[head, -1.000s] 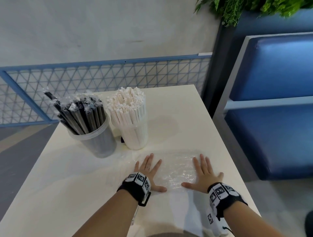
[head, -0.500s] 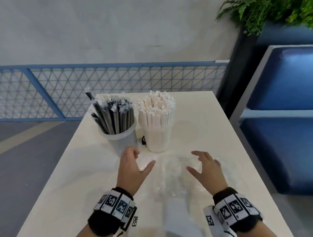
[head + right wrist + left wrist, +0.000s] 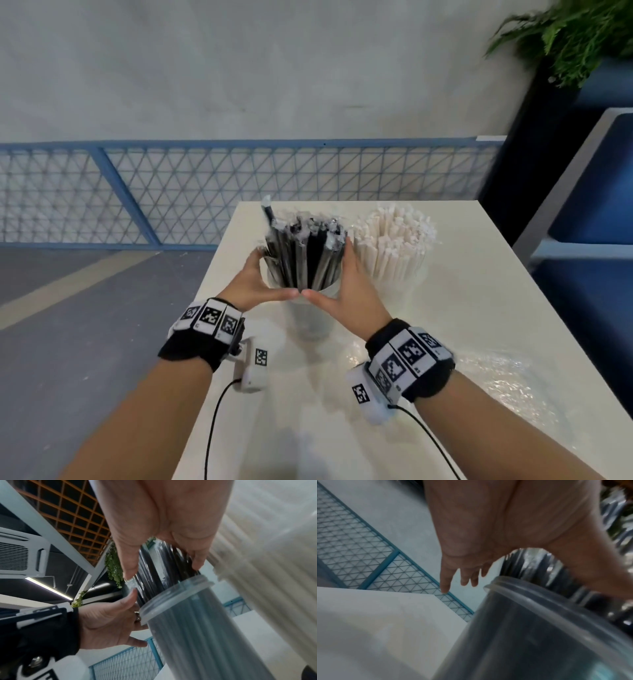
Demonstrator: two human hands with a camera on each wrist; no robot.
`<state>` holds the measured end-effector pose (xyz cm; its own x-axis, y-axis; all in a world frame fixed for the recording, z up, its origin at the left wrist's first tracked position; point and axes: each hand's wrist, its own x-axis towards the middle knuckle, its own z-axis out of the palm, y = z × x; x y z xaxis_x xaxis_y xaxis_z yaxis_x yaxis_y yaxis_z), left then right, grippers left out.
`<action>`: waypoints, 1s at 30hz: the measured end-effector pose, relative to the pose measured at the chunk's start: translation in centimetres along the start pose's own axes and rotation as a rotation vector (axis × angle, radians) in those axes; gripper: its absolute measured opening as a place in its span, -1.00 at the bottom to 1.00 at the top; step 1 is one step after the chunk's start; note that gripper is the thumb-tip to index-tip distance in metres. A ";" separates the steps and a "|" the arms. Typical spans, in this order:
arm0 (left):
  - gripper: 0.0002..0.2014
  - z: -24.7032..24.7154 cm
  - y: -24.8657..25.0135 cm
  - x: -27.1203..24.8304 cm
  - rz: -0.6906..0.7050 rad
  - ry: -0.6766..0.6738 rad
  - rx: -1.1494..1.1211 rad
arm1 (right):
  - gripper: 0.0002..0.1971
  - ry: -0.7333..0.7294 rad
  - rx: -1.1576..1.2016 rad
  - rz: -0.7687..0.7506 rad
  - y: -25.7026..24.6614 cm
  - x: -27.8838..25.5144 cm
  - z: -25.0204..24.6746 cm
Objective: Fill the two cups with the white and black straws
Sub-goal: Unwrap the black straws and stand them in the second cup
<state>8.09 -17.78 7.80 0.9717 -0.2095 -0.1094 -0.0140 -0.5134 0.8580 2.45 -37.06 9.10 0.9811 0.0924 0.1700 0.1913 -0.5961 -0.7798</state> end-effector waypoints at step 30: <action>-0.36 -0.7 3.5 3.3 0.334 0.041 -0.302 | -0.53 0.151 0.184 -0.170 -0.1 6.9 0.3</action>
<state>11.40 -19.64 10.82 0.9342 -0.2862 0.2128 -0.2647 -0.1566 0.9515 9.16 -36.15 10.17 0.9217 0.0505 0.3845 0.3681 -0.4259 -0.8265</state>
